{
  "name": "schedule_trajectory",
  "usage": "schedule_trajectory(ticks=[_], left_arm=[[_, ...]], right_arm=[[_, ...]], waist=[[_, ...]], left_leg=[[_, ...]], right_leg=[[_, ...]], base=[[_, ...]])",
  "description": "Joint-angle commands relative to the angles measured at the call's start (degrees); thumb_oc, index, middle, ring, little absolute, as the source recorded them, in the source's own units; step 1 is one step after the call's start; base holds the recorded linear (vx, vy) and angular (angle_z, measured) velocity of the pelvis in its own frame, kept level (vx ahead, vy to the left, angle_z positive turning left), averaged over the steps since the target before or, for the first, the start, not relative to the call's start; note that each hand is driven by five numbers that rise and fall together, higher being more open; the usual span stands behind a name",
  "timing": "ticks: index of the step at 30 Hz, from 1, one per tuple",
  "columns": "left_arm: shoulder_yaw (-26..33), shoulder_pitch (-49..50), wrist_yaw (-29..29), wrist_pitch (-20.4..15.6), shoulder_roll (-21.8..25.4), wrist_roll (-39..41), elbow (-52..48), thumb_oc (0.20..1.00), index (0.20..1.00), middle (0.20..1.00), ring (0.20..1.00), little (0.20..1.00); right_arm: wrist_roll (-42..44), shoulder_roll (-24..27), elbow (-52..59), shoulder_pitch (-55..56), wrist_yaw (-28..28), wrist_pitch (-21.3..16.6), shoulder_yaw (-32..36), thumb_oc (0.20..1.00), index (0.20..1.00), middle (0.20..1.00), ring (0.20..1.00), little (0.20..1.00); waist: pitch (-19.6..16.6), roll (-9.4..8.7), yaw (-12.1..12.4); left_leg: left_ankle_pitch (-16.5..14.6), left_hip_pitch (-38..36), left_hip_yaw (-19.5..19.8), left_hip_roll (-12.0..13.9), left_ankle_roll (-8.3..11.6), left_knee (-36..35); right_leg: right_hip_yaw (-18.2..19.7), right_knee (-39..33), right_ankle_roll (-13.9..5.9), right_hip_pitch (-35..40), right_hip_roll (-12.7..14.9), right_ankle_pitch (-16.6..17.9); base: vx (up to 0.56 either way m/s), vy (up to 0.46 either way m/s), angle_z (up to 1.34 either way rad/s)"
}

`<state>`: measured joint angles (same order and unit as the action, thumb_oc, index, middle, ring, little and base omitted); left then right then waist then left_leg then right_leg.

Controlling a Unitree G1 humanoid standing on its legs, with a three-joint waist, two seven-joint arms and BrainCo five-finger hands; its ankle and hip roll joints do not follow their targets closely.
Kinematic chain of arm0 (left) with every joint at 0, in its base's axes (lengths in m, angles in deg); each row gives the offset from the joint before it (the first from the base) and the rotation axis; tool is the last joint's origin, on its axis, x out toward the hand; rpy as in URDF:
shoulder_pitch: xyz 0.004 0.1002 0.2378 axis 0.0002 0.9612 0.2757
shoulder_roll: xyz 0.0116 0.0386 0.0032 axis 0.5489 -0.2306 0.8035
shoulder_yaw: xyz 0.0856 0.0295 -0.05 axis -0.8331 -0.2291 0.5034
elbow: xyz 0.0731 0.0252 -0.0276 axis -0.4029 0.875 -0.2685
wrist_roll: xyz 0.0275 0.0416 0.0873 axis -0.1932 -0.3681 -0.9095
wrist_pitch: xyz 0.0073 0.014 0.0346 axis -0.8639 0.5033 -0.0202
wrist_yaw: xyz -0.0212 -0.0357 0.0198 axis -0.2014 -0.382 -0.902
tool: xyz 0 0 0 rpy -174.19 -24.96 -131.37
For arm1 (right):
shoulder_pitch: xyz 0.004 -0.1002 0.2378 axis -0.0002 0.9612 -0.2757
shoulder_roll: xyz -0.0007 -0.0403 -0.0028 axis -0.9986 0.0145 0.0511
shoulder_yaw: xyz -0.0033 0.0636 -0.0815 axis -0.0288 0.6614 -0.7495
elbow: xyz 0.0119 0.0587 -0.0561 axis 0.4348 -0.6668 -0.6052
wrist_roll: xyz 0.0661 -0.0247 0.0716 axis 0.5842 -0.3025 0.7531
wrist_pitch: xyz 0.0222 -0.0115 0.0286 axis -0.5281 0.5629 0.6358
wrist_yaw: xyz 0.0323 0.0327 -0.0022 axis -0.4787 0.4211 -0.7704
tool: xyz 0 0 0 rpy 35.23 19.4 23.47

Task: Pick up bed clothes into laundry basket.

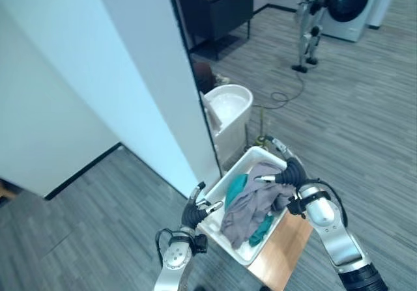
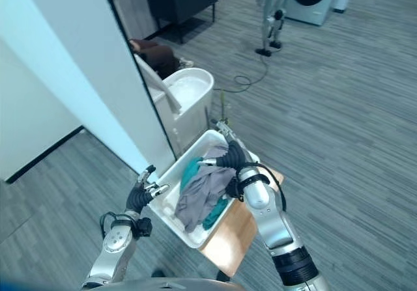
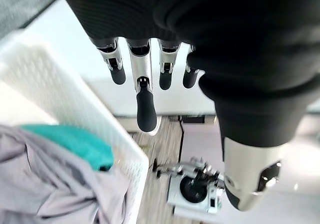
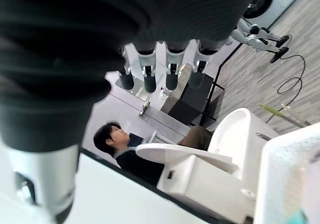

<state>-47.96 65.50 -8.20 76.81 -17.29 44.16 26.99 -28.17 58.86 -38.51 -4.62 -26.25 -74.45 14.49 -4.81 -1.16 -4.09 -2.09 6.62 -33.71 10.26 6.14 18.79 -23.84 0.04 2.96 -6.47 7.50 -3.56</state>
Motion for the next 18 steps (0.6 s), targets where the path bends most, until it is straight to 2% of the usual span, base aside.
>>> schedule_trajectory(ticks=[1,2,3,4,5,6,7,10,12,13,15,16,17,18], left_arm=[[-0.1,-3.3,-1.4,-1.9,0.0,2.9,-1.6,1.000,1.000,1.000,1.000,1.000],[-0.1,-3.7,-1.8,-1.4,-0.1,3.1,-2.0,1.000,1.000,1.000,1.000,1.000],[0.3,-4.2,-2.1,-0.6,-0.1,3.8,-3.3,1.000,1.000,1.000,1.000,1.000],[0.5,-4.4,-2.0,-0.4,-0.3,4.1,-3.9,1.000,1.000,1.000,1.000,1.000],[0.4,-4.3,-2.0,-0.3,-0.3,4.2,-4.0,1.000,1.000,1.000,1.000,1.000],[0.7,-5.0,-2.2,0.2,-0.4,5.2,-5.6,1.000,1.000,1.000,1.000,1.000],[0.7,-5.0,-2.2,0.2,-0.4,5.3,-5.7,1.000,1.000,1.000,1.000,1.000],[0.9,-6.4,-3.5,1.7,-0.5,6.9,-8.2,1.000,1.000,1.000,1.000,1.000],[0.5,-7.0,-4.3,2.7,-0.6,7.6,-10.4,1.000,1.000,1.000,1.000,1.000],[-0.6,-7.3,-3.9,3.6,-0.3,7.2,-12.0,1.000,1.000,1.000,1.000,1.000],[-1.5,-7.2,-3.3,3.9,-0.1,6.1,-12.6,1.000,1.000,1.000,1.000,1.000],[-2.4,-7.0,-2.2,4.1,0.2,4.9,-13.2,1.000,1.000,1.000,1.000,1.000],[-3.9,-7.2,-1.0,4.4,0.4,2.9,-13.5,1.000,1.000,1.000,1.000,1.000],[-4.6,-7.3,-0.6,4.7,0.3,2.3,-13.5,1.000,1.000,1.000,1.000,1.000]], right_arm=[[-1.2,-0.9,0.2,-1.1,1.6,-2.3,2.5,1.000,1.000,1.000,1.000,1.000],[-1.4,-1.0,0.1,-1.0,1.7,-2.0,2.9,1.000,1.000,1.000,1.000,1.000],[-1.3,-1.3,0.0,-0.8,1.7,-1.4,3.8,1.000,1.000,1.000,1.000,1.000],[-1.2,-1.5,-0.1,-0.5,1.9,-1.1,4.3,1.000,1.000,1.000,1.000,1.000],[-1.2,-1.5,-0.1,-0.5,1.9,-1.1,4.3,1.000,1.000,1.000,1.000,1.000],[-1.4,-1.4,-0.3,0.1,2.2,-0.7,5.4,1.000,1.000,1.000,1.000,1.000],[-1.4,-1.4,-0.3,0.1,2.2,-0.7,5.5,1.000,1.000,1.000,1.000,1.000],[-1.7,-1.6,-0.8,0.6,2.5,0.2,7.4,1.000,1.000,1.000,1.000,1.000],[-1.9,-1.9,-1.1,1.6,2.6,0.9,8.7,1.000,1.000,1.000,1.000,1.000],[-1.1,-2.5,-1.2,3.9,3.0,1.3,9.9,1.000,1.000,1.000,1.000,1.000],[-1.0,-2.8,-1.3,4.8,3.1,1.4,10.2,1.000,1.000,1.000,1.000,1.000],[-1.1,-3.1,-1.4,5.7,3.6,1.6,10.8,1.000,1.000,1.000,1.000,1.000],[-0.7,-3.8,-1.9,7.2,4.2,2.0,11.5,1.000,1.000,1.000,1.000,1.000],[-0.4,-4.3,-2.0,8.0,4.3,2.0,11.8,1.000,1.000,1.000,1.000,1.000]], waist=[[-2.1,0.73,-1.1],[-2.3,0.93,-1.5],[-2.8,1.56,-2.0],[-3.0,1.49,-2.1],[-2.9,1.83,-2.4],[-3.3,1.75,-2.5],[-3.2,1.78,-2.7],[-3.2,1.43,-2.8],[-3.2,1.49,-3.2],[-3.1,1.34,-3.8],[-3.0,1.30,-4.0],[-3.0,1.27,-4.2],[-2.8,1.05,-4.6],[-2.9,0.74,-4.7]], left_leg=[[-4.8,-8.5,-3.0,-0.2,-0.38,-5.7],[-5.7,-10.3,-5.1,-0.1,-0.21,-4.9],[-7.3,-13.5,-8.1,0.3,0.64,-3.6],[-7.2,-14.5,-9.7,0.0,0.76,-3.7],[-7.6,-14.8,-9.2,0.3,0.99,-3.7],[-7.8,-15.9,-11.1,0.0,1.17,-3.1],[-7.8,-15.9,-10.9,0.0,1.17,-3.1],[-8.3,-16.8,-12.5,-0.8,0.79,-4.0],[-9.0,-18.1,-12.8,-2.1,-0.06,-9.1],[-8.3,-18.9,-13.0,-3.6,-0.85,-14.6],[-7.8,-19.3,-11.9,-4.8,-1.35,-17.1],[-6.6,-19.9,-10.9,-6.1,-1.89,-20.6],[-5.1,-20.1,-10.1,-6.5,-2.24,-23.7],[-4.6,-19.6,-10.0,-6.2,-2.28,-23.8]], right_leg=[[0.0,-5.0,-4.41,-0.7,0.5,7.0],[-2.1,-5.0,-4.65,-0.3,0.5,6.8],[-5.9,-5.0,-5.24,0.7,0.4,6.1],[-7.5,-5.0,-5.25,0.5,0.8,6.5],[-8.1,-5.0,-5.49,1.1,0.6,6.1],[-11.1,-5.0,-5.74,1.5,1.1,6.4],[-11.3,-5.0,-5.77,1.7,1.1,6.3],[-15.6,-5.0,-6.08,2.9,1.9,6.7],[-17.3,-5.0,-6.38,2.9,2.2,7.9],[-18.1,-5.0,-6.40,2.6,2.7,9.0],[-18.0,-5.0,-6.39,2.3,2.8,9.7],[-18.0,-5.0,-6.47,1.9,2.9,10.2],[-17.8,-5.0,-6.57,1.1,2.9,10.9],[-17.6,-5.0,-6.51,0.8,2.9,11.0]], base=[[-0.04,-0.037,0.95],[-0.05,-0.027,1.41],[-0.04,-0.025,1.29],[0.00,-0.001,1.31],[-0.06,-0.013,1.18],[-0.02,0.004,1.31],[-0.06,0.007,1.14],[-0.06,0.038,0.69],[-0.12,0.129,0.64],[-0.08,0.152,0.85],[-0.07,0.150,0.79],[-0.15,0.242,0.31],[-0.17,0.221,0.13],[-0.13,0.147,0.04]])
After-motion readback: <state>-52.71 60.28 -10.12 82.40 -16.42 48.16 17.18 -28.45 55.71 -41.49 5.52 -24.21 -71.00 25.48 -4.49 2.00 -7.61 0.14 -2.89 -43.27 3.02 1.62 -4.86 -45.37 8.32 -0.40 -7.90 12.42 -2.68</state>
